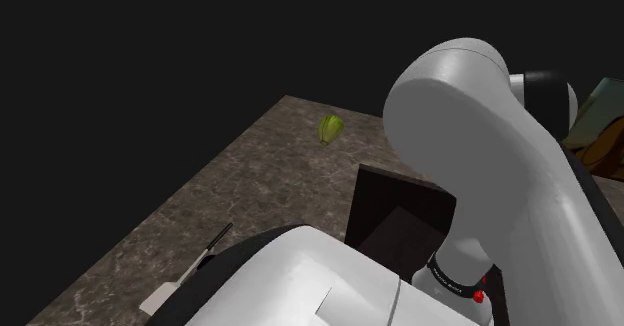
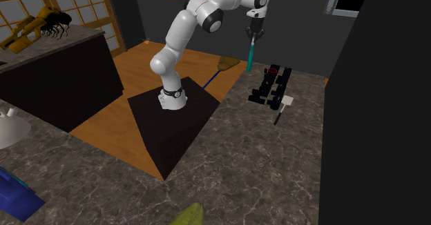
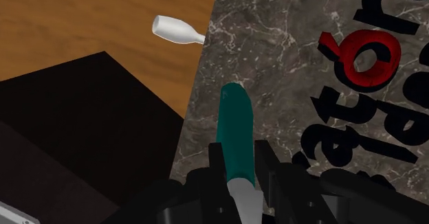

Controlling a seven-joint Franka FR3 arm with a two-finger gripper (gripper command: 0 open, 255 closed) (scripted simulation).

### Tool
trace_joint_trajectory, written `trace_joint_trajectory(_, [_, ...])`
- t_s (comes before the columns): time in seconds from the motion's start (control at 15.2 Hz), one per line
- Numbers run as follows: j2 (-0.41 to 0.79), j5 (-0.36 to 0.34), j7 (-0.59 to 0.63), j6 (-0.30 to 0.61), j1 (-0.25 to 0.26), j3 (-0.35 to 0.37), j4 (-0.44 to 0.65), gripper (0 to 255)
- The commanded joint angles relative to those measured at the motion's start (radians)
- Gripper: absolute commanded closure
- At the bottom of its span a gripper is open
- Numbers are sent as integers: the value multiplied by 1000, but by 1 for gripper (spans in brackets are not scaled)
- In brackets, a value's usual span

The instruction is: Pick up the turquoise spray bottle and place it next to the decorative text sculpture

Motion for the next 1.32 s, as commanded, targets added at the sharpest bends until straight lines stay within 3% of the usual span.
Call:
trace_joint_trajectory(0.0, [8,-7,5,24,-1,-5,-20,255])
trace_joint_trajectory(0.4, [27,-27,19,89,-8,-19,-79,255])
trace_joint_trajectory(0.92, [27,-27,19,89,-8,-19,-79,255])
trace_joint_trajectory(0.99, [27,-27,19,89,-8,-19,-79,0])
trace_joint_trajectory(1.25, [27,-27,19,89,-8,-19,-79,0])
